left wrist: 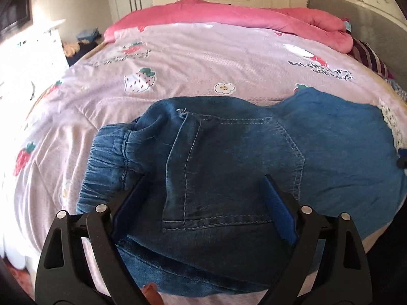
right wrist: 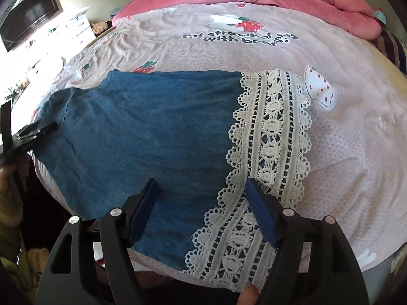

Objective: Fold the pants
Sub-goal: 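Grasp the lace trim with the right gripper and lift it toward the left gripper, then lay the lace-trimmed leg over the denim with the right gripper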

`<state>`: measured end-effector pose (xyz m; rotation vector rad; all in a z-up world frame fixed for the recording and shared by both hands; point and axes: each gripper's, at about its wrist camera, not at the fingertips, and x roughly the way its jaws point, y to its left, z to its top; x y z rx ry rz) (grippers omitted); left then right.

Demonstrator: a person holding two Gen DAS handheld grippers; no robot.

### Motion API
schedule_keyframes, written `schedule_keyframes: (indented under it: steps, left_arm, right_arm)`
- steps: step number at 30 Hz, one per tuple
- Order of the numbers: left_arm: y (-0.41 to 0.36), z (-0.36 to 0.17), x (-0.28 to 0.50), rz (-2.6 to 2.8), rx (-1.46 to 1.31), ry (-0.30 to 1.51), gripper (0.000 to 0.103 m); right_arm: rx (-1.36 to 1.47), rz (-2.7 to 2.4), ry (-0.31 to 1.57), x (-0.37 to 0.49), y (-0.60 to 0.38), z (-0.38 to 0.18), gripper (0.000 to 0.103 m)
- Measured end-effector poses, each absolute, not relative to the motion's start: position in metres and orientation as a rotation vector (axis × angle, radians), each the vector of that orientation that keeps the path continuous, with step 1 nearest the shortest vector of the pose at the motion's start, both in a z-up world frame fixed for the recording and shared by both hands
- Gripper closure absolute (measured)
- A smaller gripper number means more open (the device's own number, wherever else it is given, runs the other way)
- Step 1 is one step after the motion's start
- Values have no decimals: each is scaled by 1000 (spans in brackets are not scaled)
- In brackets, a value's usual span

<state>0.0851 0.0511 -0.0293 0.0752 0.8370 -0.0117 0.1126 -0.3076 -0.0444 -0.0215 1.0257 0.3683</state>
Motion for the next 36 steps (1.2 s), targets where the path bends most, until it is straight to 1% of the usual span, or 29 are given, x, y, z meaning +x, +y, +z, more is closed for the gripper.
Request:
schedule_keyframes:
  steps: [3,4,6,8,9,12,16,20,28,36]
  left_arm:
    - [51,-30,87,-15,60,825,21]
    - [51,-28,86,-19,52,818,21]
    - [53,-19,80,-34,20,815,21]
    - [49,-7,73,-54,1,795,19]
    - [46,-2,70,-57,8,783,17]
    - [25,16,58,-102,29,746,15]
    - [-19,34,44,-213,65,697,10]
    - [-68,44,35,-333,76,672,10]
    - [-152,30,31,-488,156,692,10]
    - [-197,12,34,-560,208,732,10]
  right_arm:
    - [-23,365,1016,109,-308,-39,30]
    - [-1,369,1012,105,-310,-34,28]
    - [54,381,984,99,-317,-23,18]
    - [109,378,945,90,-328,-10,15]
    - [130,371,922,86,-335,-3,15]
    - [142,354,889,80,-346,9,13]
    - [144,336,868,80,-358,18,12]
    - [138,335,868,91,-365,19,12]
    - [146,368,895,129,-369,15,11]
    - [223,384,958,167,-377,-2,11]
